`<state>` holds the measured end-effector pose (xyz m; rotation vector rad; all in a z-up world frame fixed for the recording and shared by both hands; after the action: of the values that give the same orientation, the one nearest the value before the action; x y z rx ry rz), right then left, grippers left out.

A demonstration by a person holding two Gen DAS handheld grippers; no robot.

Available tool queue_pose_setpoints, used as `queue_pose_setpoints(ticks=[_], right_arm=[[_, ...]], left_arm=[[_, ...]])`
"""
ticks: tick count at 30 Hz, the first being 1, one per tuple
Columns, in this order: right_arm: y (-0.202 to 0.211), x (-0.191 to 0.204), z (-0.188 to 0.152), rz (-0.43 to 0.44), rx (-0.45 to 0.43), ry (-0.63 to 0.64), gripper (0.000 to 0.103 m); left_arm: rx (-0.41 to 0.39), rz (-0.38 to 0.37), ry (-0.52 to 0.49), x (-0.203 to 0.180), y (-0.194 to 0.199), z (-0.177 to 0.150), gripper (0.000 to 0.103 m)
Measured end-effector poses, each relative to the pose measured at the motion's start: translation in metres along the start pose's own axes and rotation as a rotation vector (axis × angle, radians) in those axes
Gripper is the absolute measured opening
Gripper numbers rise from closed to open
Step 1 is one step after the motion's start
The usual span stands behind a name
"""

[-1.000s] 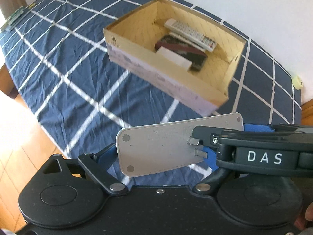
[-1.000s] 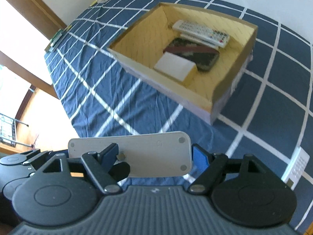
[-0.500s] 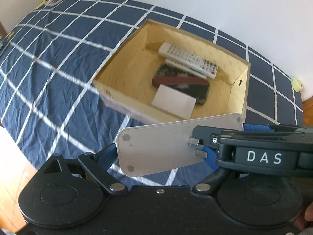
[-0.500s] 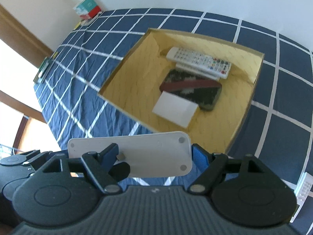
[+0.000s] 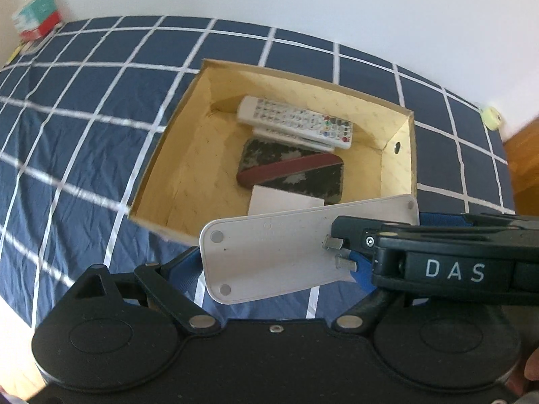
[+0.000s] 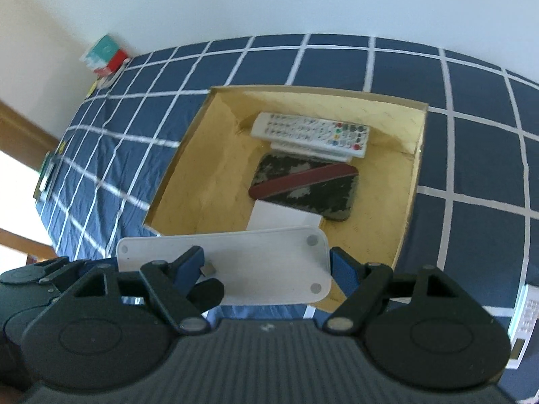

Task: Organize objects
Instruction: 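Lower the white plate into the cardboard box and open the right gripper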

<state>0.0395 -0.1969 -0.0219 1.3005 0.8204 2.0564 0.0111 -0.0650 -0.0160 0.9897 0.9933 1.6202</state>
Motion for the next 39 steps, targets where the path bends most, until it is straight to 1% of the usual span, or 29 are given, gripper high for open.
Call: queue_pose_setpoints(ticks=[9,16,19,20,30,39], right_arm=[[-0.016,-0.006,0.015,-0.054,-0.083,-0.130,0.080],[-0.037,-0.018,0.036,-0.083,-0.109,-0.200,0.080],[-0.047,-0.026,0.045,-0.093,-0.106,-0.221,0.080],[-0.051,-0.030,0.049,-0.097,-0.105,-0.229,0.080],[-0.094,-0.072,0.079,-0.120,-0.059,-0.304,0.080],[-0.116,-0.098,0.091,-0.137,-0.042,-0.360,0.080]], left_arm=[[-0.010,-0.053,-0.151,0.000,-0.023,0.036,0.092],[0.003,-0.080,-0.222,-0.003,-0.049,0.064,0.092],[0.015,-0.090,-0.241,-0.004,-0.064,0.077,0.092],[0.024,-0.101,-0.269,-0.005,-0.069,0.081,0.092],[0.101,-0.125,-0.323,-0.022,-0.130,0.116,0.092],[0.142,-0.139,-0.365,-0.037,-0.162,0.131,0.092]])
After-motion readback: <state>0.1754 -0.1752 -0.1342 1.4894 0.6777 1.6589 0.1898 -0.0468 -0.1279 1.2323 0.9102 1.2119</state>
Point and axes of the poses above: each gripper's, at about its wrist camera, not at the fingertips, and y roughly against the way its jaws point, x to its left, z to its top, the point moved 1 cm from there along -y, roughly the way its jaws point, and after that the axes turned 15 degrees about z, right-handed, at the moved point
